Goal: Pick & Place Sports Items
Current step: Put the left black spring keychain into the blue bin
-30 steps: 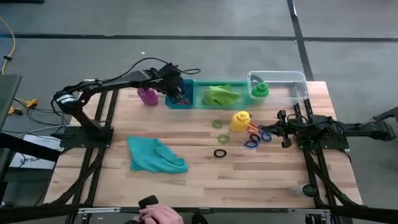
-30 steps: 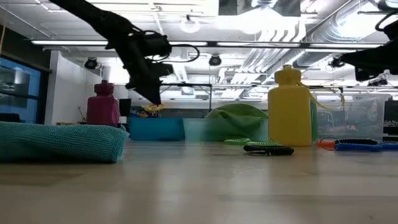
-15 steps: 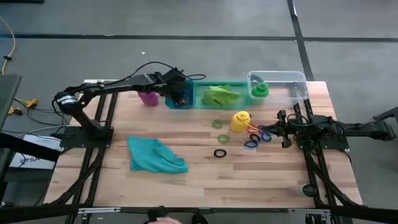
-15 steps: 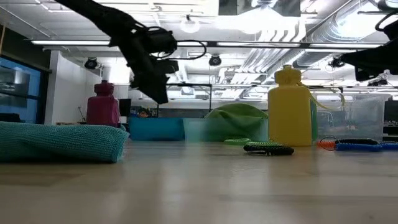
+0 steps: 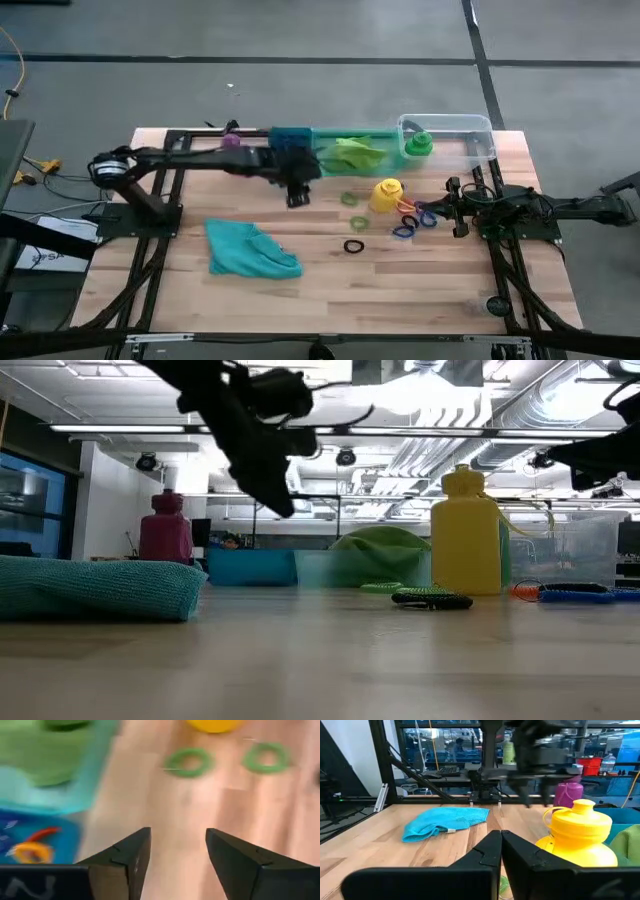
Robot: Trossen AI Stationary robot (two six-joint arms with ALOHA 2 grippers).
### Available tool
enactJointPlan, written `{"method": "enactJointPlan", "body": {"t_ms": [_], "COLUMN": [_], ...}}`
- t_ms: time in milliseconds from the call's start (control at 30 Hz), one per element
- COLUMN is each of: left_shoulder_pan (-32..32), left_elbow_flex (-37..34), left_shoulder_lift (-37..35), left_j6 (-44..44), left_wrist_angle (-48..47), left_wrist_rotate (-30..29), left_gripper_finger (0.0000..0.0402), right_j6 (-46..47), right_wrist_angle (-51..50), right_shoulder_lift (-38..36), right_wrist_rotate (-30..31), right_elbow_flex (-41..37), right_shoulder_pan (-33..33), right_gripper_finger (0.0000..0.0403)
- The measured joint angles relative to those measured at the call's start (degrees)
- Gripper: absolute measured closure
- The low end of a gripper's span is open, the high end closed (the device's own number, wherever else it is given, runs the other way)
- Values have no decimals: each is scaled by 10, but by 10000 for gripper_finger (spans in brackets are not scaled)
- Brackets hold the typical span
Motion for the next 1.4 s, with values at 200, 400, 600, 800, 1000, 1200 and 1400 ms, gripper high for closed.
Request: {"method": "enactJointPlan", "body": {"t_ms": [200, 400, 600, 800, 1000, 1200, 1400], "left_shoulder_pan": [-87, -161, -203, -214, -216, -216, -213], "left_elbow_flex": [0, 0, 0, 0, 0, 0, 1], "left_shoulder_lift": [0, 0, 3, 31, 73, 122, 180], "left_j6": [-63, -136, -166, -204, -207, -236, -226], "left_wrist_angle": [6, 26, 46, 88, 159, 259, 345], "left_wrist_rotate": [-3, -60, -95, -90, -87, -87, -97], "left_gripper_finger": [247, 247, 247, 247, 247, 247, 247], "right_j6": [0, 0, 0, 0, 0, 0, 0], "right_wrist_angle": [0, 0, 0, 0, 0, 0, 0], "right_shoulder_lift": [0, 0, 0, 0, 0, 0, 0], "right_wrist_rotate": [0, 0, 0, 0, 0, 0, 0], "right_elbow_flex": [0, 0, 0, 0, 0, 0, 0], "right_shoulder_pan": [0, 0, 0, 0, 0, 0, 0], "right_gripper_finger": [403, 403, 403, 403, 403, 403, 402]}}
